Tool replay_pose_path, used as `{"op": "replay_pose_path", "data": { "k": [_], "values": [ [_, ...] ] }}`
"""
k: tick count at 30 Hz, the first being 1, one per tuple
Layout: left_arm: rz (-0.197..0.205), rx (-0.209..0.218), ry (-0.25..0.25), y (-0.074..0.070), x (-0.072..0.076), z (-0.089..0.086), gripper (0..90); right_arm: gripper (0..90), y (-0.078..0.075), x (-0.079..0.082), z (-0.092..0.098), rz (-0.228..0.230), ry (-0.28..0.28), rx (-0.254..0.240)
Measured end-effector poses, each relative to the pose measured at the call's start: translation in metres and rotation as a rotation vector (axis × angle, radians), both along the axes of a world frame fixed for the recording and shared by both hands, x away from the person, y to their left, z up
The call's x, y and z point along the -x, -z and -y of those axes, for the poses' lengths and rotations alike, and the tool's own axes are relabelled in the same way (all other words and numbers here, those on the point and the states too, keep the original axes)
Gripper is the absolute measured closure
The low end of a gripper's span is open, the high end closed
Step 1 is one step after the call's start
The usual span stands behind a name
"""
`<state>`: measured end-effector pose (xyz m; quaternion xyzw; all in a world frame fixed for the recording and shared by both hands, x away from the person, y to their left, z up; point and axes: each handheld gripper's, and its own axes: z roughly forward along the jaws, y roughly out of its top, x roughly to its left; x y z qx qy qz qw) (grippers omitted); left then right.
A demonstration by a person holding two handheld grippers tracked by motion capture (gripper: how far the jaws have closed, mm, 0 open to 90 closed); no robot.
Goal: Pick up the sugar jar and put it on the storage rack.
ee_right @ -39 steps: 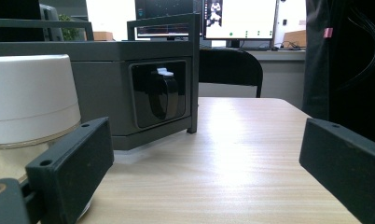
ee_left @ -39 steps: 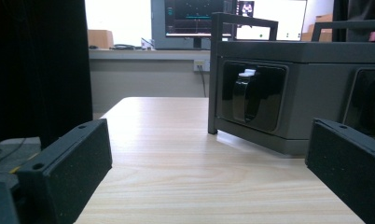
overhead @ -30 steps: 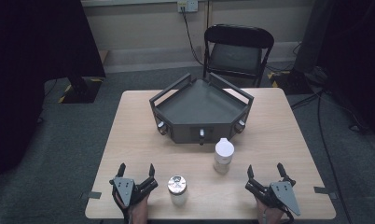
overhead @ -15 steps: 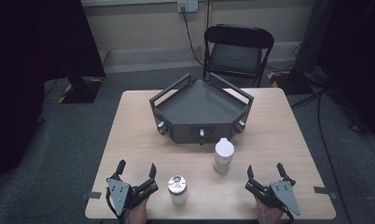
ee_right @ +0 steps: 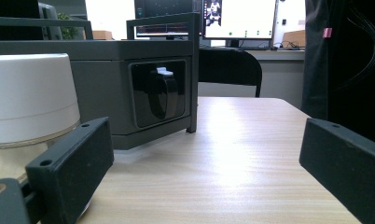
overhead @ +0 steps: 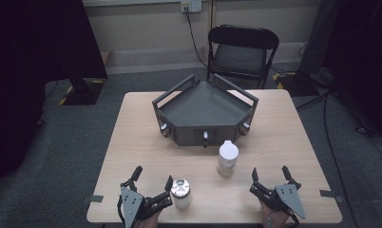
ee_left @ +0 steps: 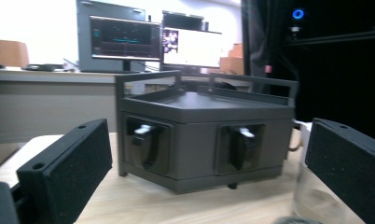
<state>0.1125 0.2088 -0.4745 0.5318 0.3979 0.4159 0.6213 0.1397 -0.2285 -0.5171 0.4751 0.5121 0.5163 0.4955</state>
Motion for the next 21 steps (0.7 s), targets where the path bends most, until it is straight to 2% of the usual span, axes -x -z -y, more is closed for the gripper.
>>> {"op": "replay_pose_path", "data": {
  "k": [3,9,11,14,16,21],
  "values": [
    [-0.019,-0.022,0.023,0.0,-0.001,0.004,0.0,1.8,0.0,0.0,0.0,-0.001,0.002,0.0],
    [-0.012,-0.057,0.039,0.006,0.001,0.011,0.1,1.8,0.0,0.0,0.0,-0.001,0.002,0.001],
    [-0.026,-0.069,0.062,0.009,0.001,0.014,0.9,1.8,0.0,0.0,0.0,0.001,0.001,-0.001],
    [-0.031,-0.09,0.07,0.013,0.004,0.018,1.9,1.8,0.0,0.0,0.0,-0.001,0.003,0.0],
    [-0.034,-0.088,0.074,0.015,0.004,0.019,2.6,1.8,0.0,0.0,0.0,-0.002,0.002,-0.001],
    [-0.087,-0.11,0.113,0.018,0.003,0.021,6.9,1.8,0.0,0.0,0.0,-0.001,0.002,0.0]
  ]
}}
